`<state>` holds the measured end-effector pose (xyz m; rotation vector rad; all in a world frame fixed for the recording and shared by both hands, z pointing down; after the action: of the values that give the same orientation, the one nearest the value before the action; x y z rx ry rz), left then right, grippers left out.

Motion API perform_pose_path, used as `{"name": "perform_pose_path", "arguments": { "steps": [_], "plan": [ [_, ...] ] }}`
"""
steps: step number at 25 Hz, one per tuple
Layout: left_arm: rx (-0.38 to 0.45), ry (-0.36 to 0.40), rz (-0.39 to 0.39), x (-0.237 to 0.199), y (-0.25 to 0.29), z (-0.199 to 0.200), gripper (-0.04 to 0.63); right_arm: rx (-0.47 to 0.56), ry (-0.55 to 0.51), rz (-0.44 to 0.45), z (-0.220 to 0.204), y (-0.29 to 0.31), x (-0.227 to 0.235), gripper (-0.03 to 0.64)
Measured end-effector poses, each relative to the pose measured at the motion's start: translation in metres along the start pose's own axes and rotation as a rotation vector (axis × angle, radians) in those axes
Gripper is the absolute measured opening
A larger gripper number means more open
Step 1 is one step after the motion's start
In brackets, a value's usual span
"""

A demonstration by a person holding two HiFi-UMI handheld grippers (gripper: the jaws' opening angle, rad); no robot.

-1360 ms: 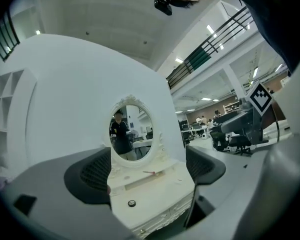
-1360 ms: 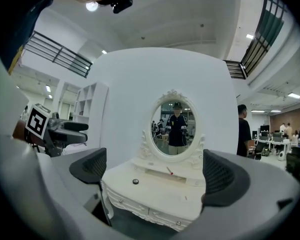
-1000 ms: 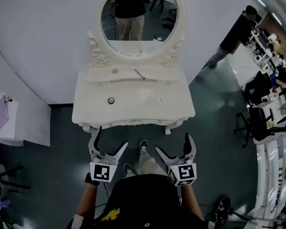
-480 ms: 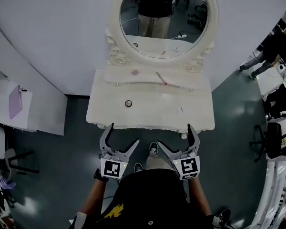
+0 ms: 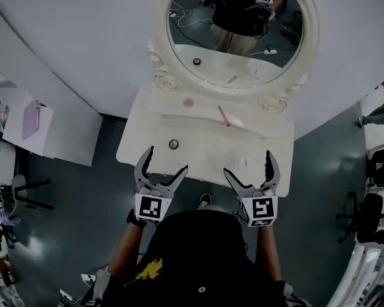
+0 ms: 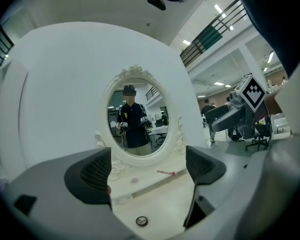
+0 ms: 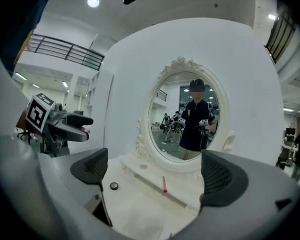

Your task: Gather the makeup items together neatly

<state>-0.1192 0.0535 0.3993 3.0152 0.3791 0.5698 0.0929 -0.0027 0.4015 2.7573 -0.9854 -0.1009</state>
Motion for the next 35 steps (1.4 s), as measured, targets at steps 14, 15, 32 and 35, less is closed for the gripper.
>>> {"name": "perform_pose_path", "arguments": {
  "steps": [14, 15, 32, 35],
  "plan": [
    [-0.277, 0.111, -0.066, 0.026, 0.083, -0.066, 0.468, -0.040, 0.164, -0.095, -0.058, 0.033, 0.109, 0.489],
    [-0.308, 0.123, -0.075, 0.026, 0.083, -0.080, 0.468, -0.075, 0.158, -0.102, -0.069, 0.033, 0.112, 0.489],
    [-0.675, 0.079, -0.359, 0.020, 0.128, -0.295, 0.468, -0.549, 0.192, -0.094, -0.232, 0.087, 0.108, 0.420],
    [-0.716, 0.076, -0.405, 0.022, 0.132, -0.318, 0.466, -0.581, 0.196, -0.094, -0.242, 0.098, 0.105, 0.416]
  ]
}}
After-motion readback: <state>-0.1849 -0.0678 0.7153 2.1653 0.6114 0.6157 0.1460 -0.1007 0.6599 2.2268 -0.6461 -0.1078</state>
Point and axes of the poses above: the fingertips, and each gripper's own axes: y forward along the fingers, x to its right, z out of its top, the point moved 2 cm from there along -y, backward along the fingers, and after that the axes turned 8 degrees about y, right-handed, at the moved point
